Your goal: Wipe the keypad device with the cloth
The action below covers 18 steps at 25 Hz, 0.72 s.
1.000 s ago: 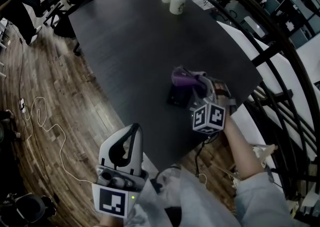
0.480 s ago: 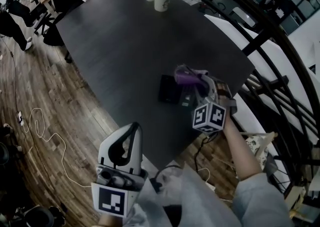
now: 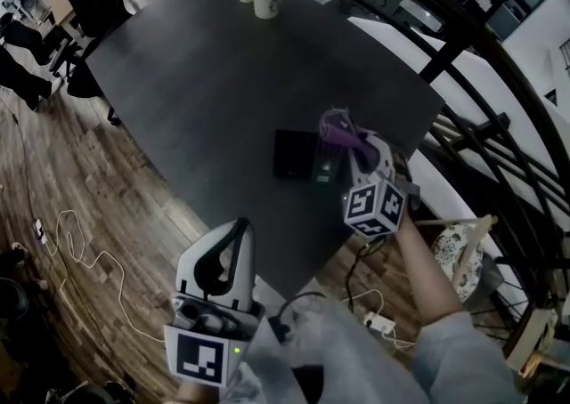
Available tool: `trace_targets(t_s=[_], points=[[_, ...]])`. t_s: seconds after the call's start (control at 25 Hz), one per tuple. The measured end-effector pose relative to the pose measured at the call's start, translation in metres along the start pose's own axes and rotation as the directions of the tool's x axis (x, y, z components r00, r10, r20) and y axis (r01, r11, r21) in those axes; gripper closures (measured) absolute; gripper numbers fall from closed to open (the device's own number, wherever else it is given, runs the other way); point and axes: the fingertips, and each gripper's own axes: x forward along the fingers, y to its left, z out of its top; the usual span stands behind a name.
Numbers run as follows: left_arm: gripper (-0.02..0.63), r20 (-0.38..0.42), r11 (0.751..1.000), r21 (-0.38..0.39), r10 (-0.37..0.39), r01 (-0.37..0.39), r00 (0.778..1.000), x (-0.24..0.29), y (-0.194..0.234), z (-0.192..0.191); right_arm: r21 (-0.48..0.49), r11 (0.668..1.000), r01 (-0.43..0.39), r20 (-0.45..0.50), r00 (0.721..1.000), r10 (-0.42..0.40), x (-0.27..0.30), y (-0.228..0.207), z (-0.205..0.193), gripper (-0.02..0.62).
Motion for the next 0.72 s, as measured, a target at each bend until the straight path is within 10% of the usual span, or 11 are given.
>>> trace_targets(t_s=[0.72], points=[[0.595,-0.009,0.999,-0.006,-0.045,0.045,0.999,-0.005,-0.004,-0.004,0.34,0.941,-0.004,-0.127,0.991,0.05,-0.023,0.049,-0.039,0.505]])
